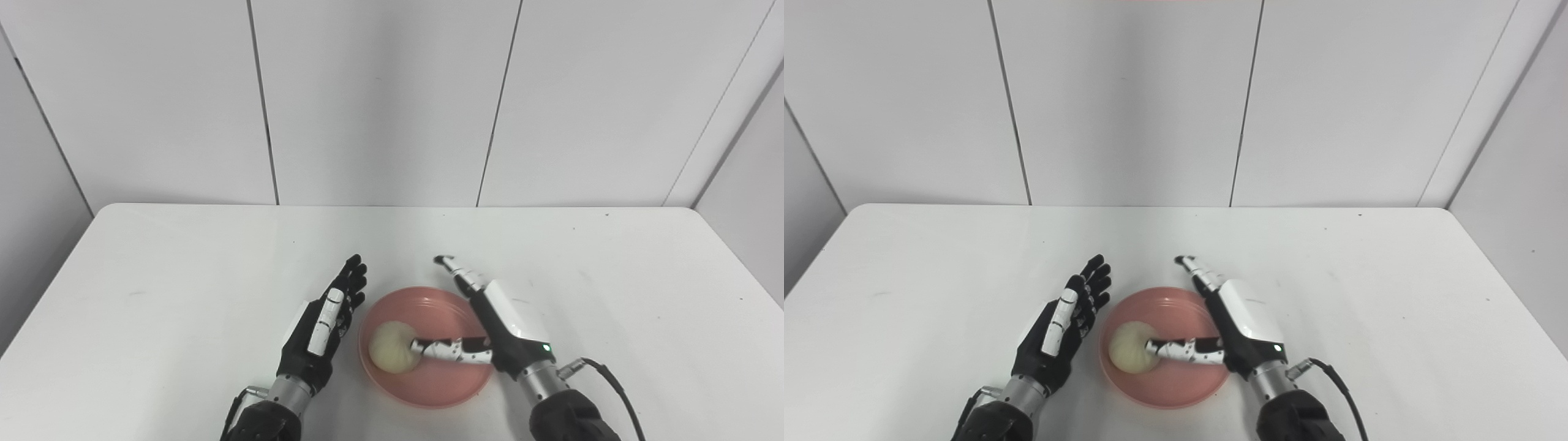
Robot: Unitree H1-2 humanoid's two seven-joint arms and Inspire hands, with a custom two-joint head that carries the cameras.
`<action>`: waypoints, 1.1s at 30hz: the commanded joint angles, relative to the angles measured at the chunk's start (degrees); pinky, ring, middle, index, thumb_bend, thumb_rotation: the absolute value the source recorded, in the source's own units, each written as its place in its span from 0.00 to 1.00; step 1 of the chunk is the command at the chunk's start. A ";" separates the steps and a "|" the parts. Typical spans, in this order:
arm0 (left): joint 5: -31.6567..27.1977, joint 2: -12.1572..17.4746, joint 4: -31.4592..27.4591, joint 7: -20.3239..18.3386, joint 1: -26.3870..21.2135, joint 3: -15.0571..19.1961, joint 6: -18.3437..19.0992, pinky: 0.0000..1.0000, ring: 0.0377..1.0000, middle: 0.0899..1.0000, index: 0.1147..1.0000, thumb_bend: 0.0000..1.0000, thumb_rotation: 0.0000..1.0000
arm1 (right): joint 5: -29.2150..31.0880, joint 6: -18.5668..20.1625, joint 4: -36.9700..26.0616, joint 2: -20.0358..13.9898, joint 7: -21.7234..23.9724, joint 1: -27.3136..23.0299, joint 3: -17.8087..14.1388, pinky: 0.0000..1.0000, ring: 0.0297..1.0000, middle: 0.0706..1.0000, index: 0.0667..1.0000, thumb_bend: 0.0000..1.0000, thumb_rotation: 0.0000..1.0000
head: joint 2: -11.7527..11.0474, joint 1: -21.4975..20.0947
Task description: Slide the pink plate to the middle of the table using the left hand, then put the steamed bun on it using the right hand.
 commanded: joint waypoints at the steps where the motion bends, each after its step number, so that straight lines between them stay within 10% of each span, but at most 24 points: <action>1: 1.40 -0.48 -0.06 1.55 0.24 0.20 -4.11 1.00 1.00 1.00 0.98 0.60 0.92 | 1.51 -4.41 -0.22 0.71 -4.69 -1.43 -1.49 0.86 0.94 0.96 0.96 0.60 0.67 | 0.03 0.02; 7: 3.46 -1.10 0.70 3.94 0.58 0.29 -7.71 1.00 1.00 1.00 0.99 0.67 0.87 | 8.43 -8.38 3.05 2.14 -9.57 -1.63 -5.58 0.89 0.95 0.98 0.98 0.56 0.75 | -0.03 0.83; 16: 7.15 -1.60 0.17 6.31 1.38 -0.70 -7.54 1.00 1.00 1.00 1.00 0.69 0.89 | 24.39 -2.14 2.24 2.58 -2.12 -0.01 -10.42 0.94 0.97 1.00 1.00 0.51 0.94 | 0.13 4.43; 33: 9.54 -2.19 -1.59 8.61 1.80 -0.54 -1.45 1.00 1.00 1.00 1.00 0.70 0.99 | 43.28 3.38 3.16 7.24 1.96 2.57 -14.40 1.00 0.97 0.99 0.99 0.60 0.91 | 1.07 5.18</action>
